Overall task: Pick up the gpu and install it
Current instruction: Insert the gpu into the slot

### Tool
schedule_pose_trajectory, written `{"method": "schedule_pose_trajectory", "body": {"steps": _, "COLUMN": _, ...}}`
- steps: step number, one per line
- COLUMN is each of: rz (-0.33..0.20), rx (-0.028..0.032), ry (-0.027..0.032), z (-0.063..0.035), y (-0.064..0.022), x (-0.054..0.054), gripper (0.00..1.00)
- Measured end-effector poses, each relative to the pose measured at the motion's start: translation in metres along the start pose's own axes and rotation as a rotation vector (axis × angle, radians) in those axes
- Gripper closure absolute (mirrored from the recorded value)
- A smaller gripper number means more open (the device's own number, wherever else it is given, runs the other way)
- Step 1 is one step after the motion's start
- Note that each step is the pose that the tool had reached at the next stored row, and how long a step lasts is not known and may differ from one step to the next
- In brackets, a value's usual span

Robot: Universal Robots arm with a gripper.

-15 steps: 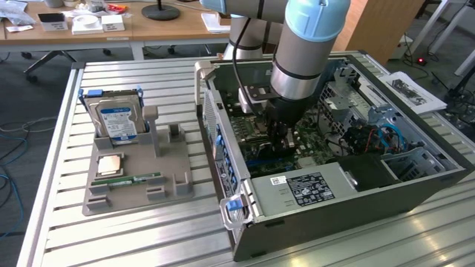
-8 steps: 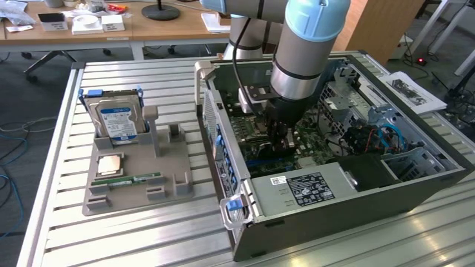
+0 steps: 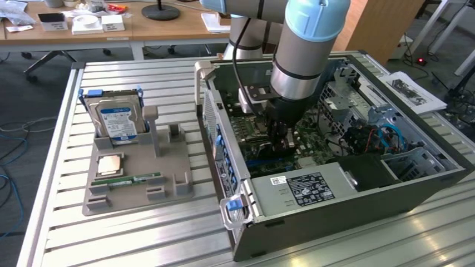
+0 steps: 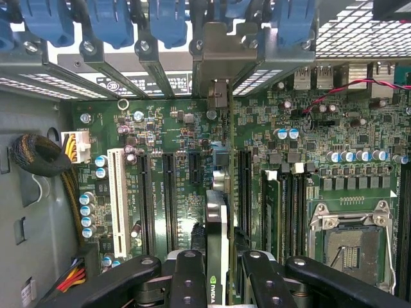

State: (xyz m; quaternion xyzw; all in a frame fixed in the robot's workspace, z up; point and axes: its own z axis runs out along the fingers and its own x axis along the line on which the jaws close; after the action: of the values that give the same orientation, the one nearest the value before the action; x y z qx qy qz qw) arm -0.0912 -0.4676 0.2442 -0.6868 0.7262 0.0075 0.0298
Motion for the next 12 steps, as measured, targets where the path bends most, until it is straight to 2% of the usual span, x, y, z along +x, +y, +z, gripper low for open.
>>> {"method": "schedule_pose_trajectory", "body": {"steps": 9, "rz": 0.001, "rx": 0.0002, "ry": -0.0009, "z": 0.0004, "y": 0.0002, "x": -0.0001, "gripper": 0.73}}
{"method": "schedule_pose_trajectory", "body": {"steps": 10, "rz": 0.000, "rx": 0.0003, "ry": -0.0008, "z": 0.0003, "y": 0.0001, "x": -0.0001, "gripper": 0.67}}
{"method": "schedule_pose_trajectory", "body": {"steps": 11, "rz": 0.000, "rx": 0.0001, "ry": -0.0003, "z": 0.0001, "y": 0.0001, "x": -0.0001, "gripper": 0.67}}
{"method": "schedule_pose_trajectory", "body": {"steps": 12, "rz": 0.000, "rx": 0.0000, "ry": -0.0001, "z": 0.0000, "y": 0.0000, "x": 0.0000, "gripper": 0.60}}
